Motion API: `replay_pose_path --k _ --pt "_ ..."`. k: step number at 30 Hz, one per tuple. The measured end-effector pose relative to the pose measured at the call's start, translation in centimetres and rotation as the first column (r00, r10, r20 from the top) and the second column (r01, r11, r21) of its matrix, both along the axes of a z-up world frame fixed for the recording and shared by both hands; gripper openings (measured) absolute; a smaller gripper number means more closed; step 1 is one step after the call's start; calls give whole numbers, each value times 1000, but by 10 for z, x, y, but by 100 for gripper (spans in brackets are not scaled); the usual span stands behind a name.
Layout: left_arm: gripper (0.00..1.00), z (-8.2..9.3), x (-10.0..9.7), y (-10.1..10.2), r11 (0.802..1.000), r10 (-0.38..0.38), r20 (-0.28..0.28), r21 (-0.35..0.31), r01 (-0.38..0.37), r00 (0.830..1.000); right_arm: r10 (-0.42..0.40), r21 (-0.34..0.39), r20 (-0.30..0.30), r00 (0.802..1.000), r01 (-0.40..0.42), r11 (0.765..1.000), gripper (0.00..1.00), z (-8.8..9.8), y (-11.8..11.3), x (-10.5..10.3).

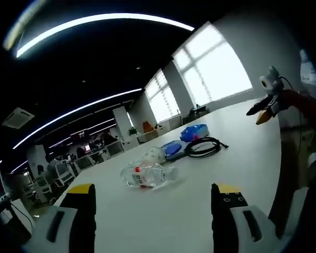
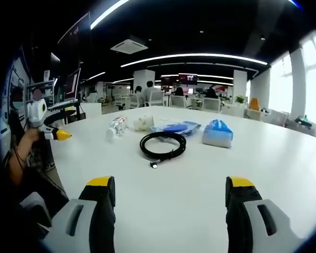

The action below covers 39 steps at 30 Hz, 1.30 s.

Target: Arrange the tabletop items into an orderly group along one side of the table until the central work area is clear of visible clutter.

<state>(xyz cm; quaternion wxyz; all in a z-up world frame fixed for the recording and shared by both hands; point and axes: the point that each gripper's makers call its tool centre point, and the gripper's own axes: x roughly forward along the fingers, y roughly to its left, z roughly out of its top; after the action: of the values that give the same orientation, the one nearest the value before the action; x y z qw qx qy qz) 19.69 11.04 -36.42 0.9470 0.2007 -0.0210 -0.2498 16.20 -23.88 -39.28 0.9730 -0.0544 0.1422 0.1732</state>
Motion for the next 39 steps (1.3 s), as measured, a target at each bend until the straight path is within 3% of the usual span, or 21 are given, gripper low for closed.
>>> replay_pose_path --k 3,8,21,34,39 --pt "90 -2 1 0 1000 2 4 27 -2 1000 4 7 1 1000 -4 1000 83 0 2 0" --pt "89 2 3 -5 995 -14 74 101 7 997 3 10 6 1000 -3 1000 83 1 3 1" --pt "88 -10 10 -5 984 -10 57 179 0 998 3 3 -4 1000 -3 1000 83 0 3 1" --pt "87 -7 14 -6 974 -12 85 225 -8 996 9 14 -3 1000 -9 1000 82 -1 6 2" --pt "87 -10 18 -7 961 -11 97 278 -17 995 5 11 -9 1000 -5 1000 81 -3 5 2"
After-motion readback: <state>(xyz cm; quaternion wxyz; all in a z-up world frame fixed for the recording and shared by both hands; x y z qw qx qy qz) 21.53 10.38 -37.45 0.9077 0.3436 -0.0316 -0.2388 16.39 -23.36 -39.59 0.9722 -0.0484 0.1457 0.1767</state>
